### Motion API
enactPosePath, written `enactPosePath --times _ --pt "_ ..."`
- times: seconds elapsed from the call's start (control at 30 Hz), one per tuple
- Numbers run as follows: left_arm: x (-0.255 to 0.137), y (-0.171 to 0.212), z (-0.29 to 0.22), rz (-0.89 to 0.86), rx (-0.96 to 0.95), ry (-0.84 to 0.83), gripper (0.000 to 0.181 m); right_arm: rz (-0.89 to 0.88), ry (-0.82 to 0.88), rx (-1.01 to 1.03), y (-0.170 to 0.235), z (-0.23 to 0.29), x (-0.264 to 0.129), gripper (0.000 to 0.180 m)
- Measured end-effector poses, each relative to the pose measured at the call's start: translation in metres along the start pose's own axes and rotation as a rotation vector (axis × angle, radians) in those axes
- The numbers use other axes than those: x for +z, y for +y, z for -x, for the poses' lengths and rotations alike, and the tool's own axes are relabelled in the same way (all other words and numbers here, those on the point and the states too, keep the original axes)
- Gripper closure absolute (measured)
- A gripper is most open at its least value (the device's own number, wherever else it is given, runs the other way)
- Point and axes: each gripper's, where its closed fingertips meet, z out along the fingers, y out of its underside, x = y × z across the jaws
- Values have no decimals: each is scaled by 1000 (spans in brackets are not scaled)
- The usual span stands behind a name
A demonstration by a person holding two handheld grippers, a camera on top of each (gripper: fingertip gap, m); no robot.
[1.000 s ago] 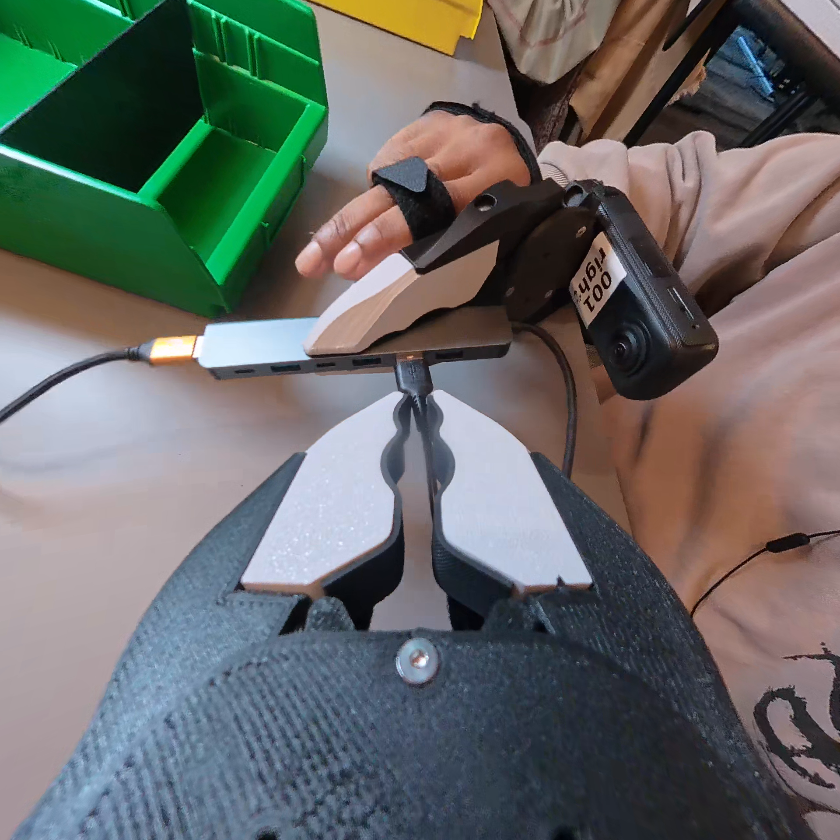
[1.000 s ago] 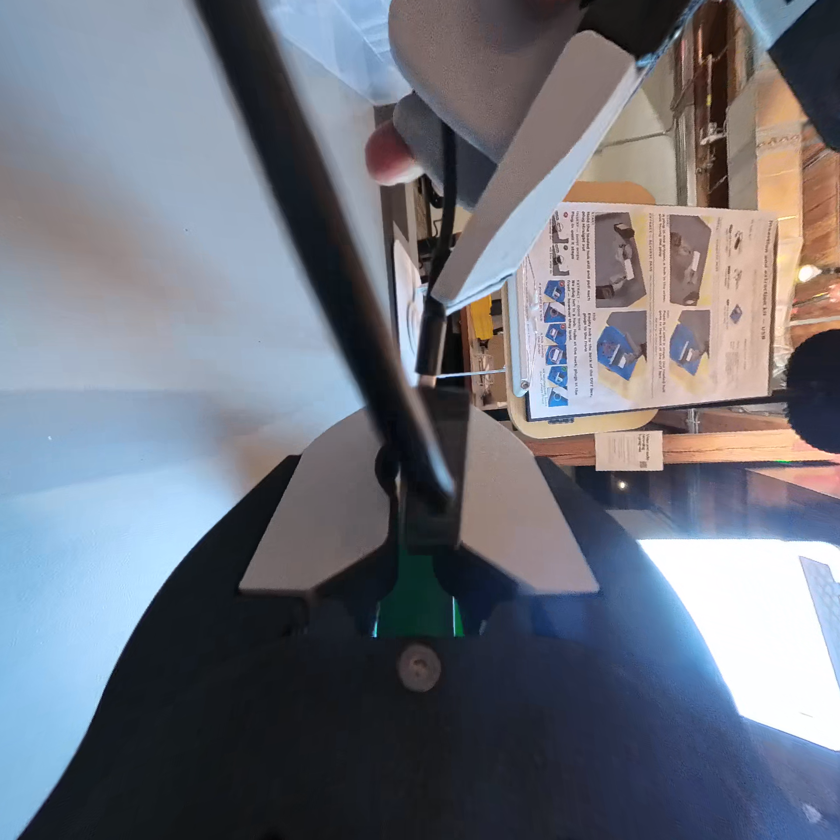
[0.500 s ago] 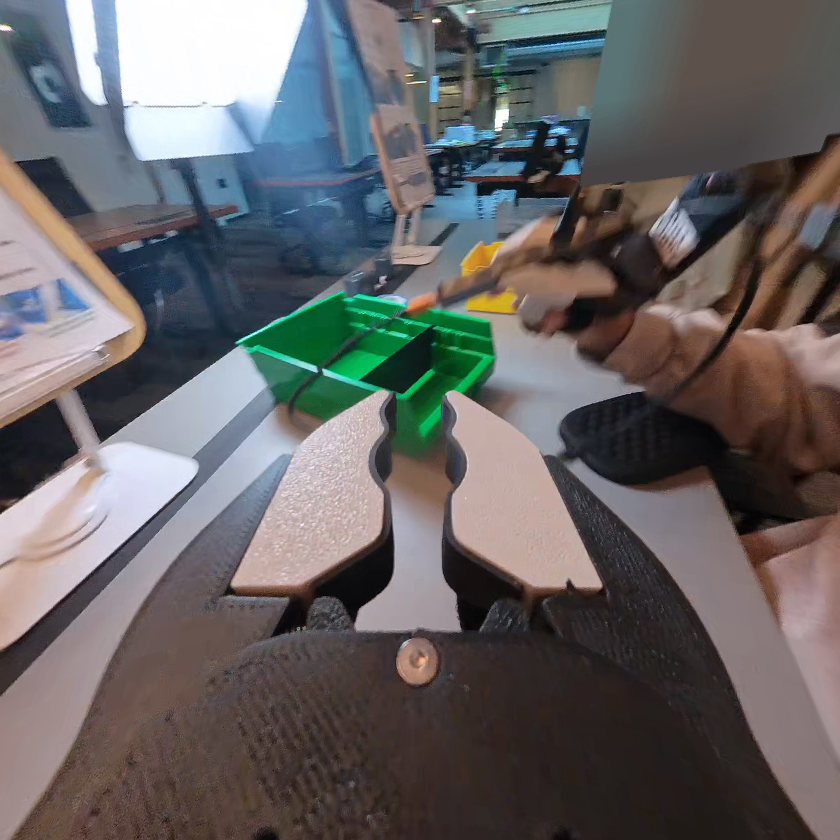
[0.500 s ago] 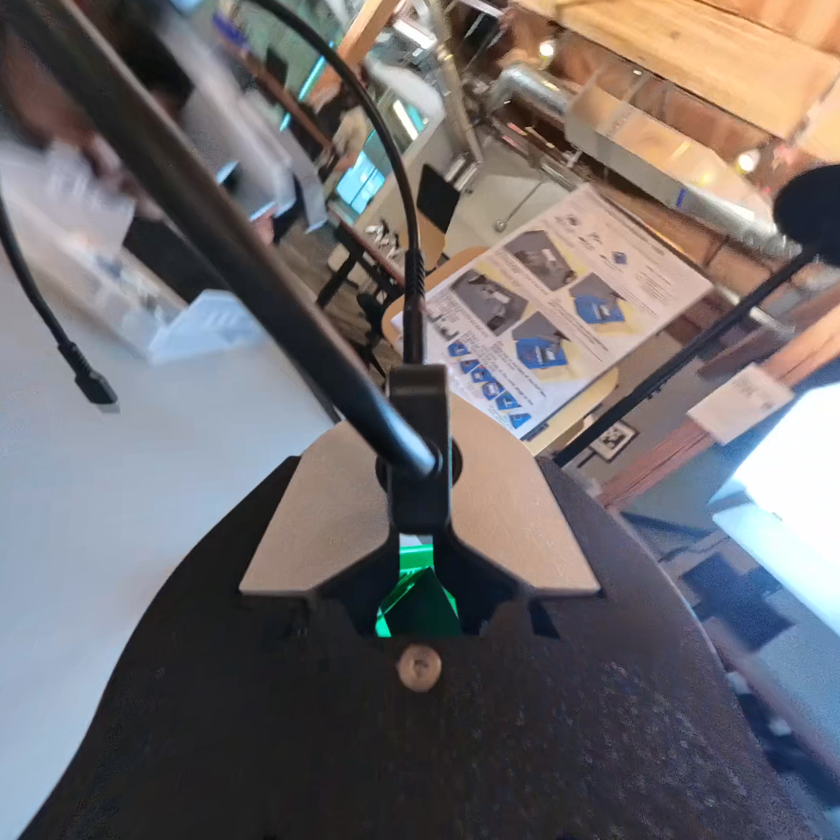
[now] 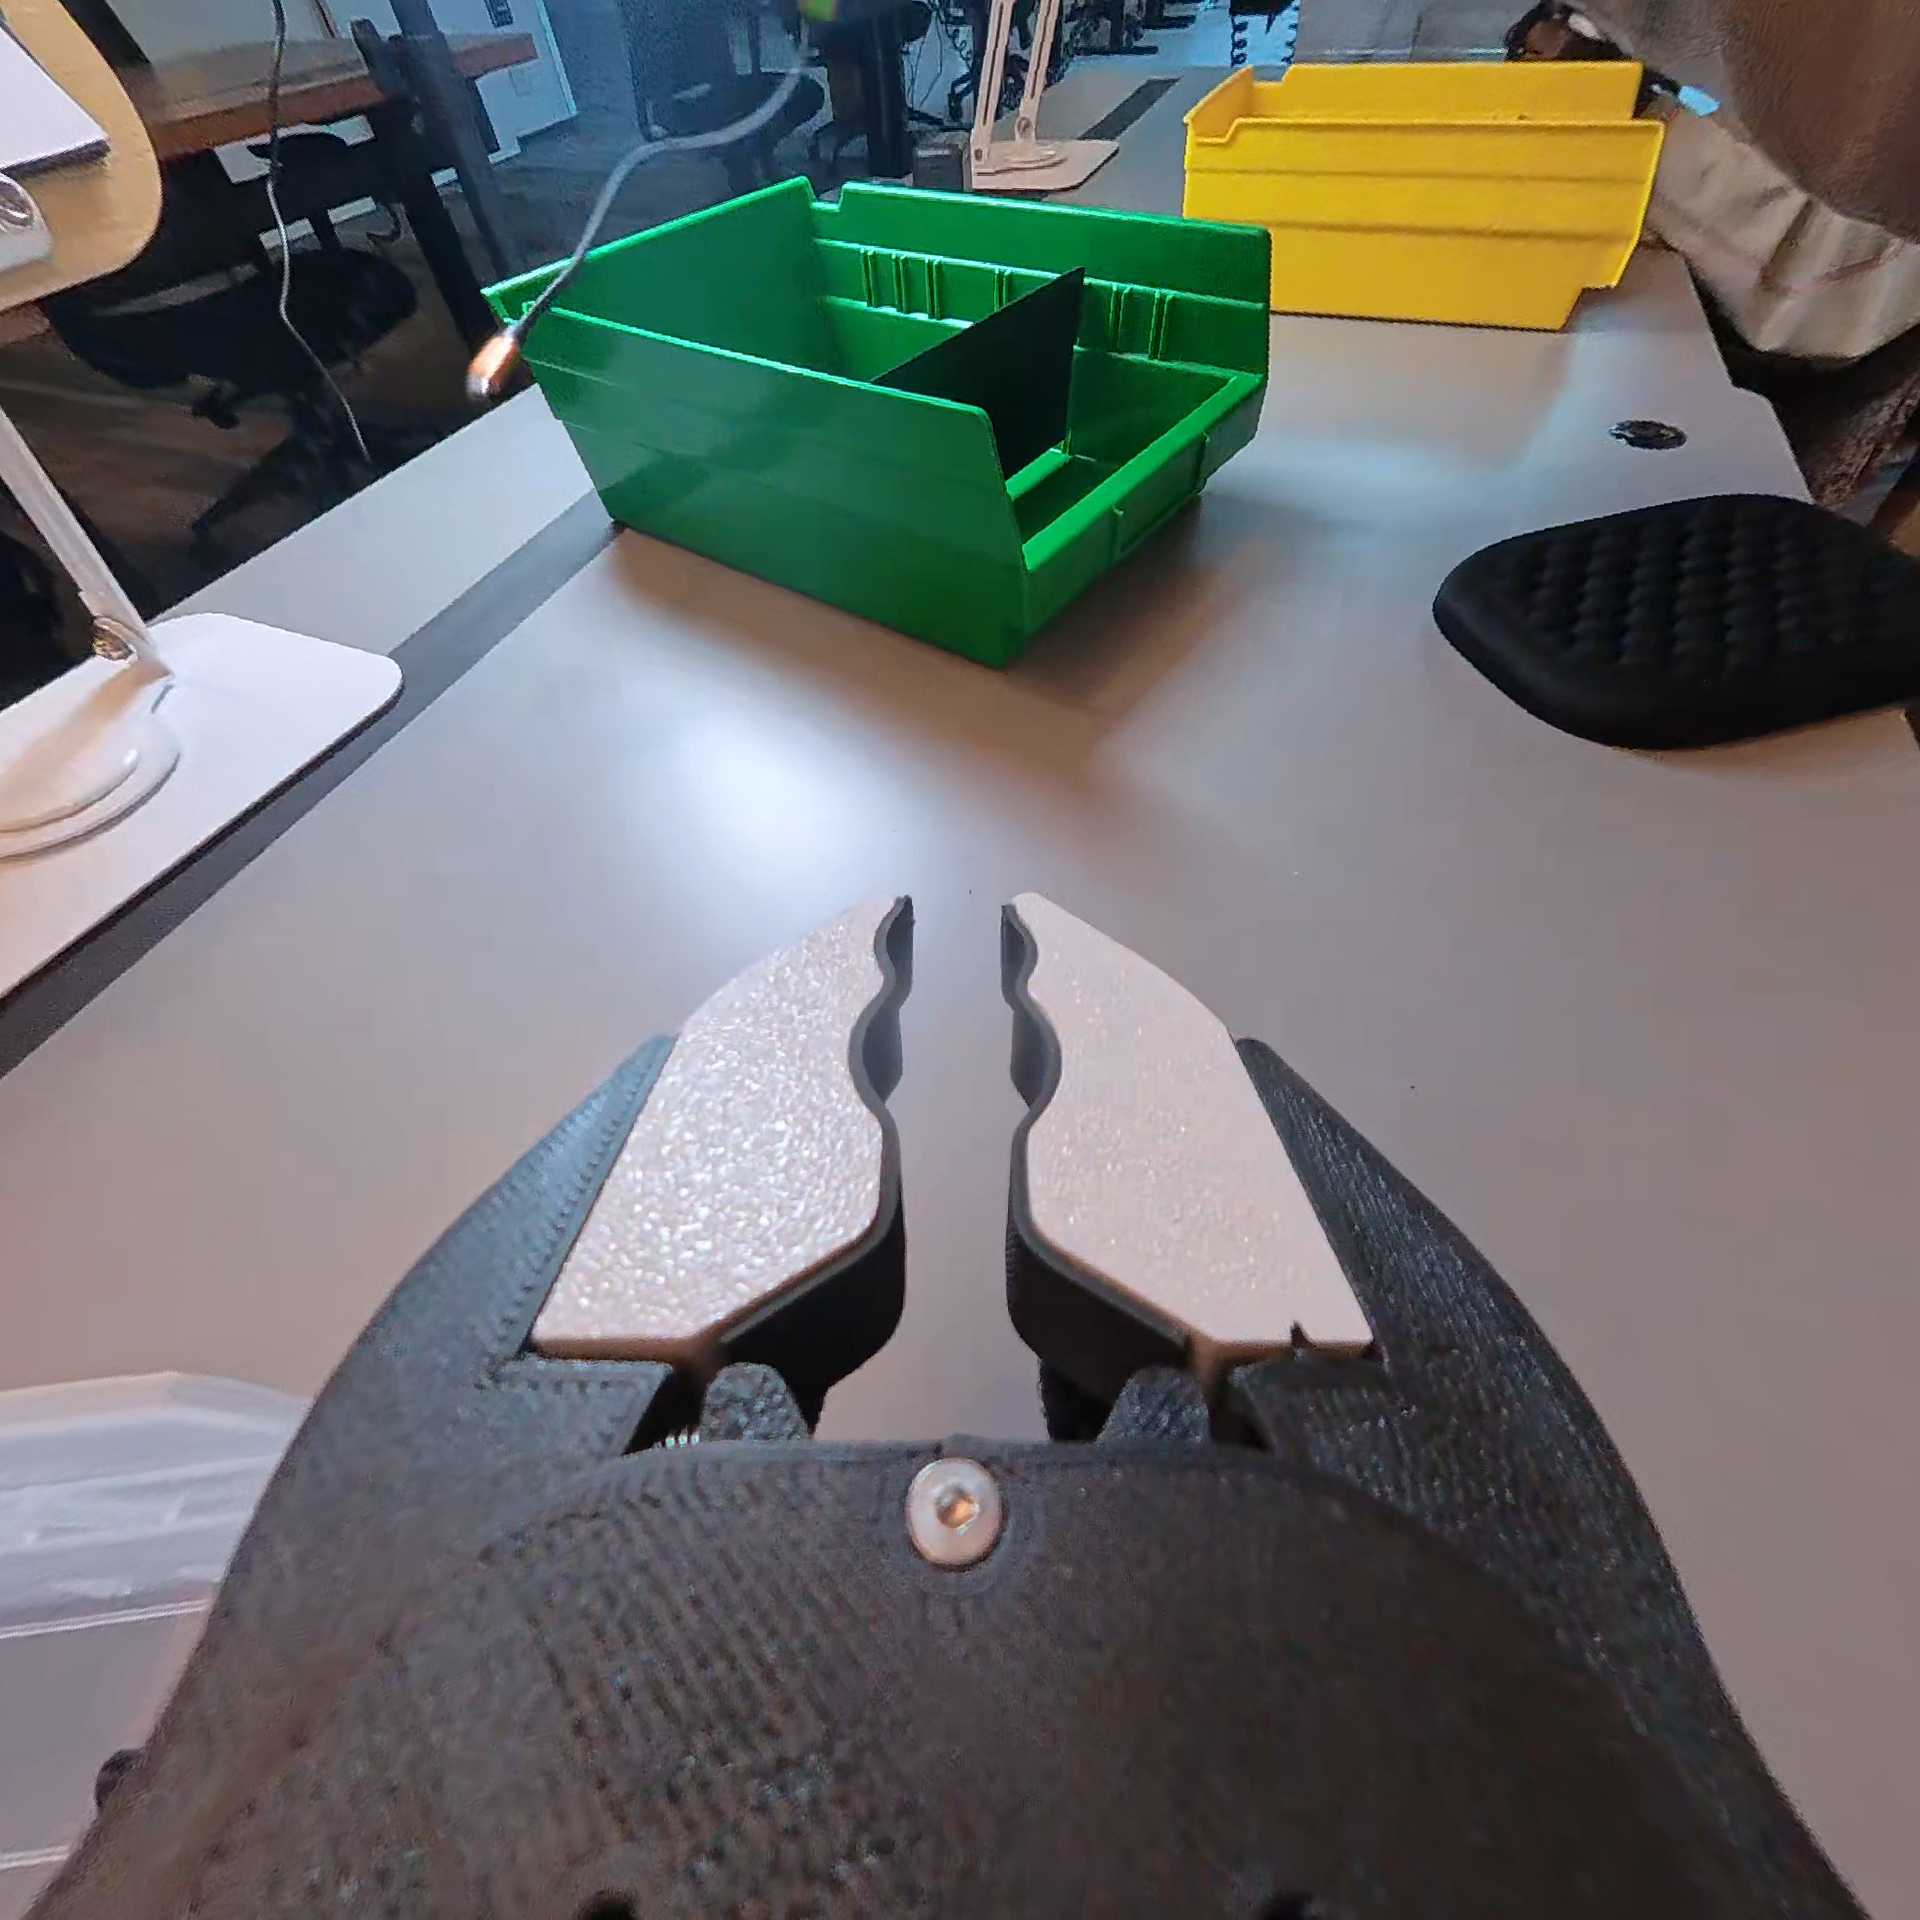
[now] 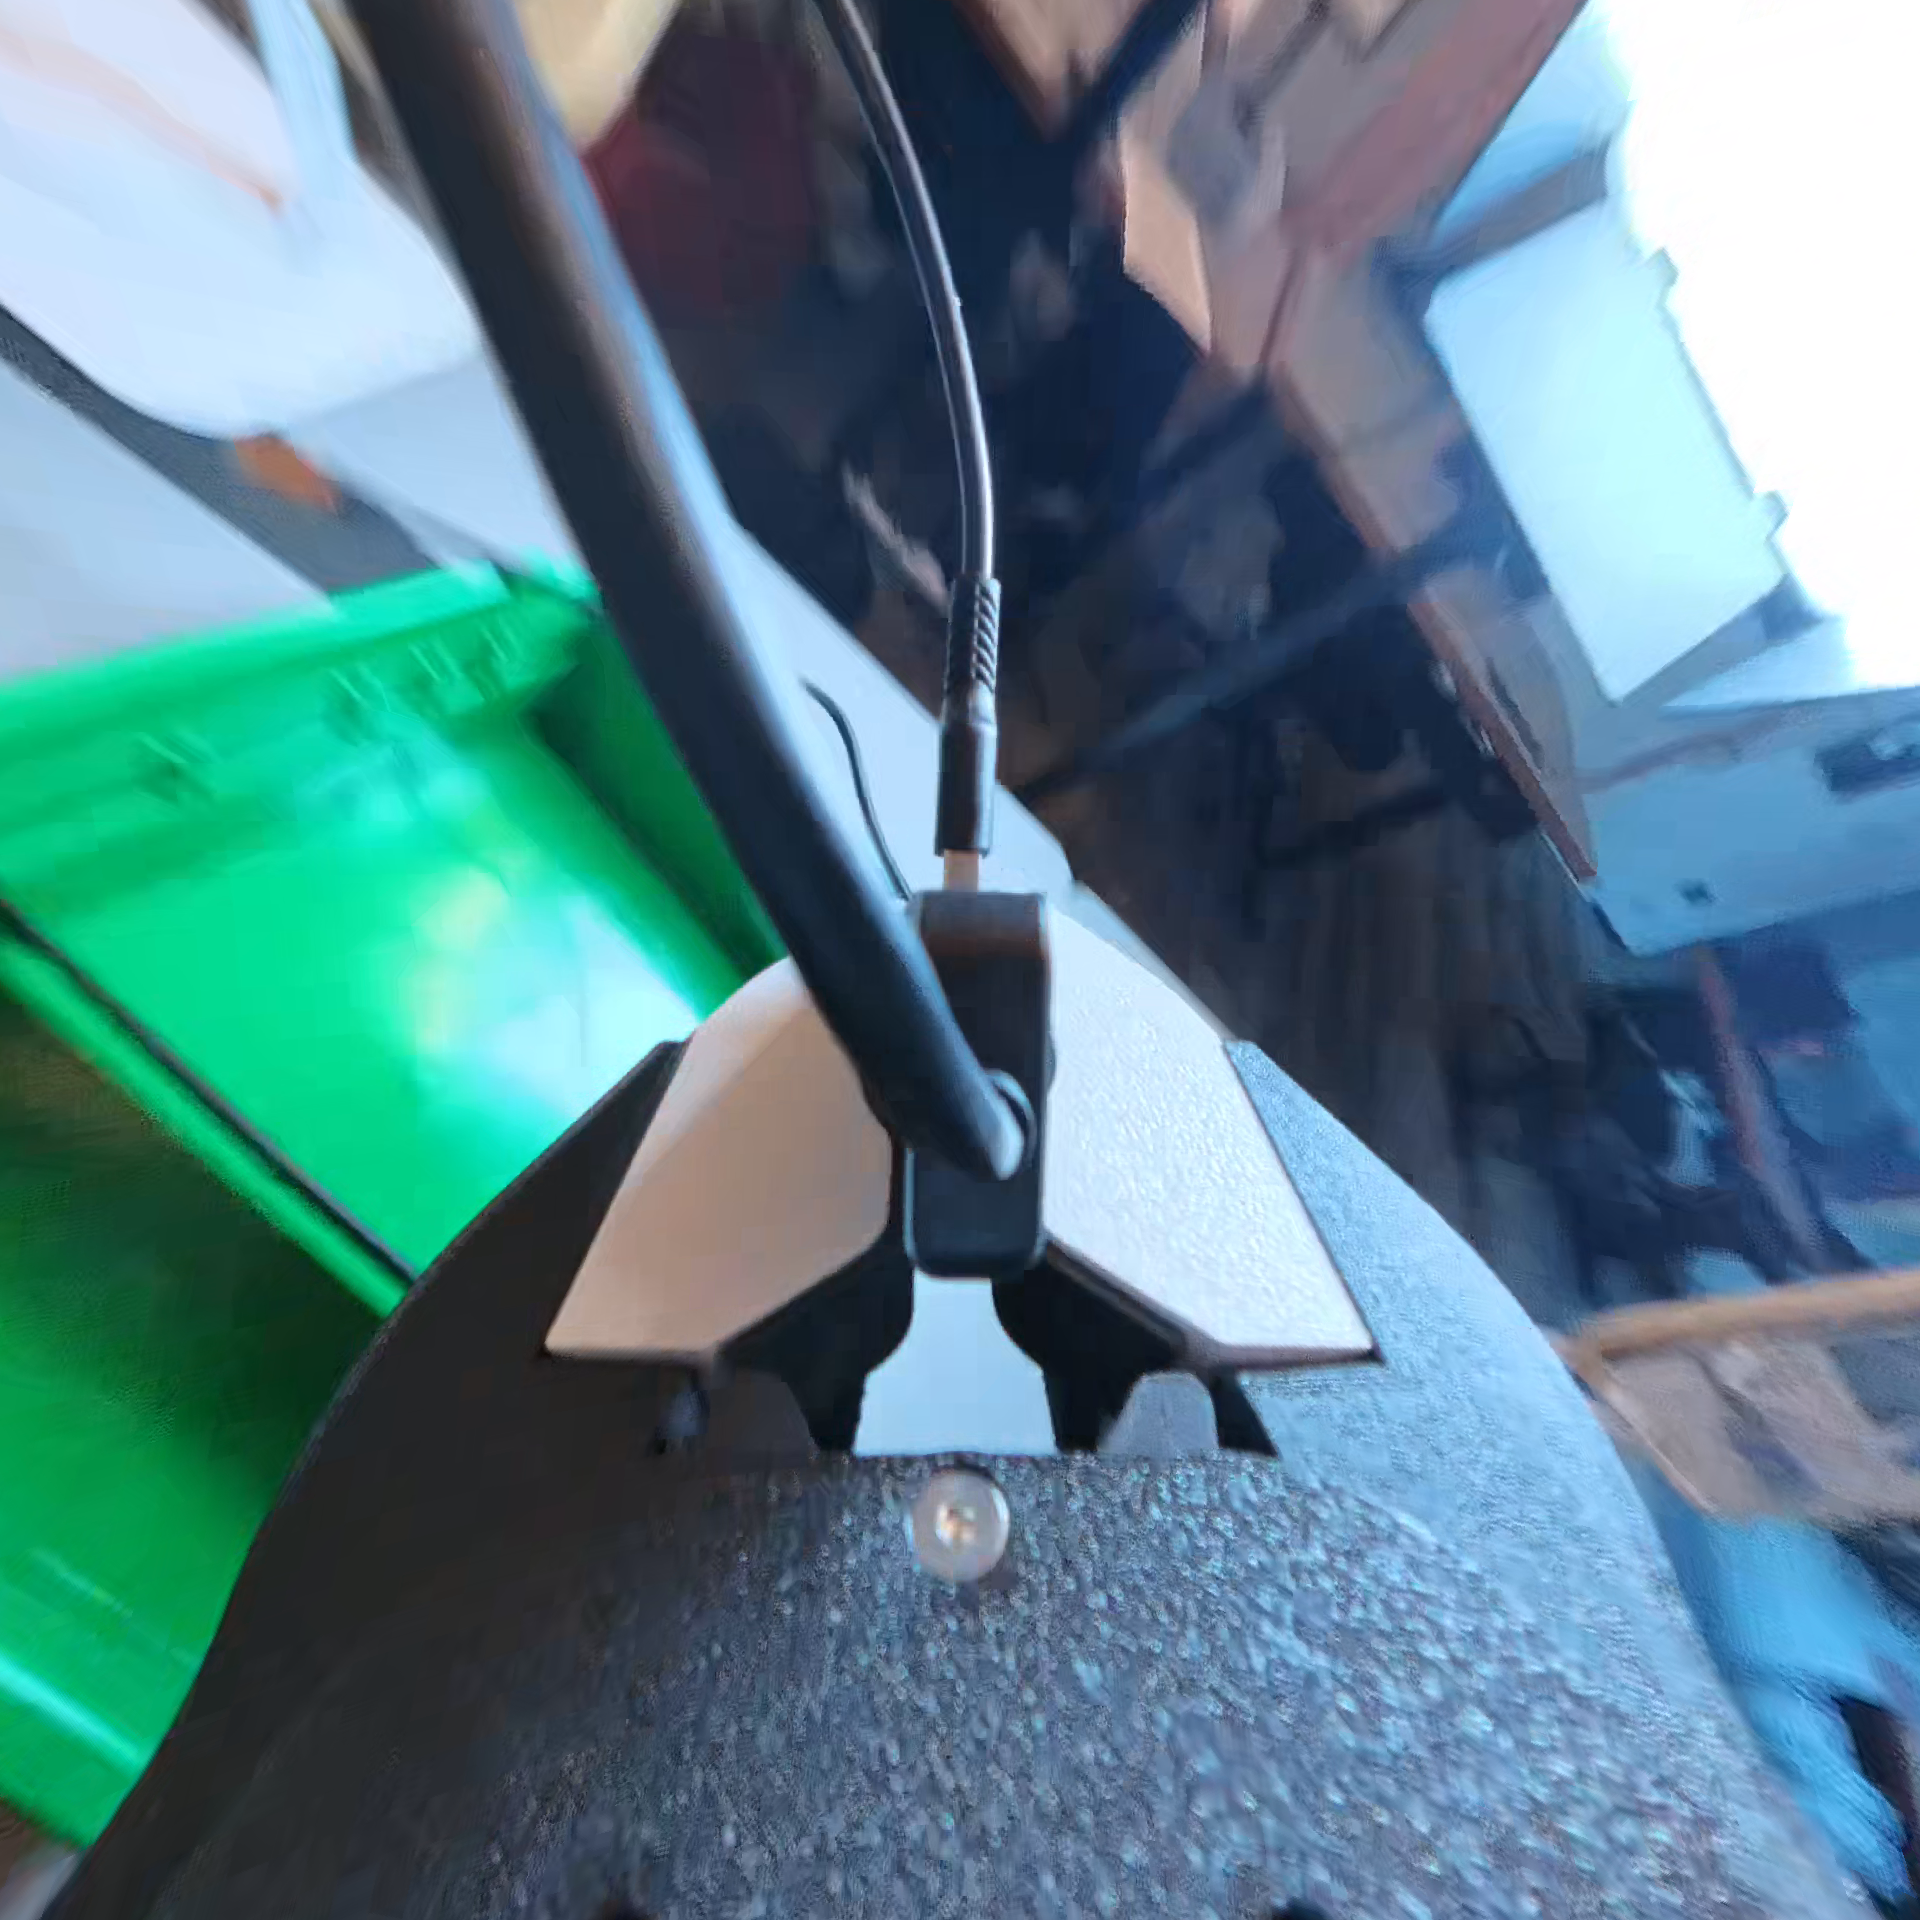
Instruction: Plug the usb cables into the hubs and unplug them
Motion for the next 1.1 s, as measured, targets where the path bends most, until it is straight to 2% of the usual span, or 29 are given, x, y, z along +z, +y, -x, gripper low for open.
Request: enactPosePath --times 0.13,0.37,0.53,0.63,0.7,0.77,0.87,0.97,1.1 --pt "-3 8 2 11 -15 -7 165 327 -48 -234 50 14 36 168" --pt "4 19 2 48 -20 14 166 579 -147 -402 57 18 10 169" --pt "7 24 -3 67 6 6 167 706 -191 -487 63 46 40 168" --pt "8 27 -1 85 34 -13 167 695 -210 -516 64 76 74 168" --pt "8 29 2 89 46 -30 167 684 -138 -564 61 71 89 168" --pt "6 27 8 78 31 -52 165 607 -209 -471 56 77 92 168" --pt "2 21 13 36 -6 -63 161 437 -376 -453 45 92 77 167" --pt "2 21 16 27 -19 -68 161 289 -511 -351 34 108 62 166" --pt "5 25 15 41 -10 -74 159 316 -733 -273 47 130 35 151"
